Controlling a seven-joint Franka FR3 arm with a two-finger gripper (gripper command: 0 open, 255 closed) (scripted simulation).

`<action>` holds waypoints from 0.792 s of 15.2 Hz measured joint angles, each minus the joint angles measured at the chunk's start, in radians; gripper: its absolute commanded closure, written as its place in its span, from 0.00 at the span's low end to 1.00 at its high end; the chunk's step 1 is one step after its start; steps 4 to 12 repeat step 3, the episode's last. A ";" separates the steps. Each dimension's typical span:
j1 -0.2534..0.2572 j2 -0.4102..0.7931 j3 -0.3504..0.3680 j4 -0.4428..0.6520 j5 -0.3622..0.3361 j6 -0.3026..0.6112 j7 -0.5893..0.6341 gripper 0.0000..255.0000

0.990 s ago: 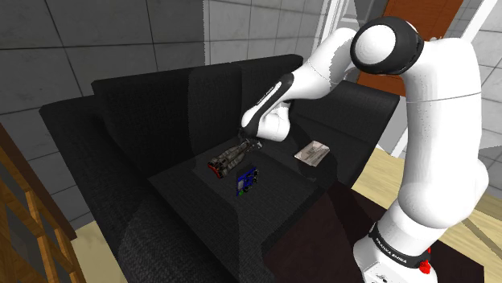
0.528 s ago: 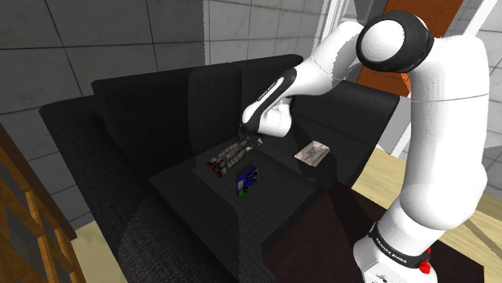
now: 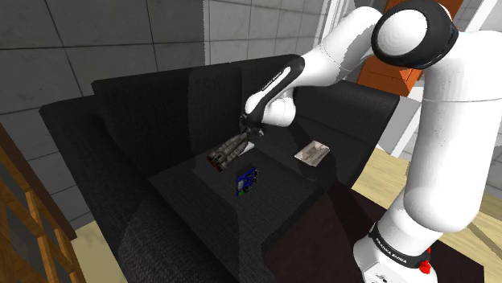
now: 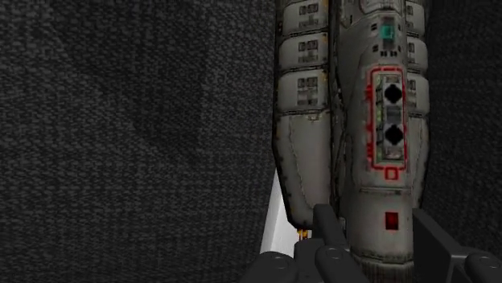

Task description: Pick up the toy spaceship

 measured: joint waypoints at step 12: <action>0.022 -0.030 -0.027 -0.004 -0.023 -0.027 0.026 1.00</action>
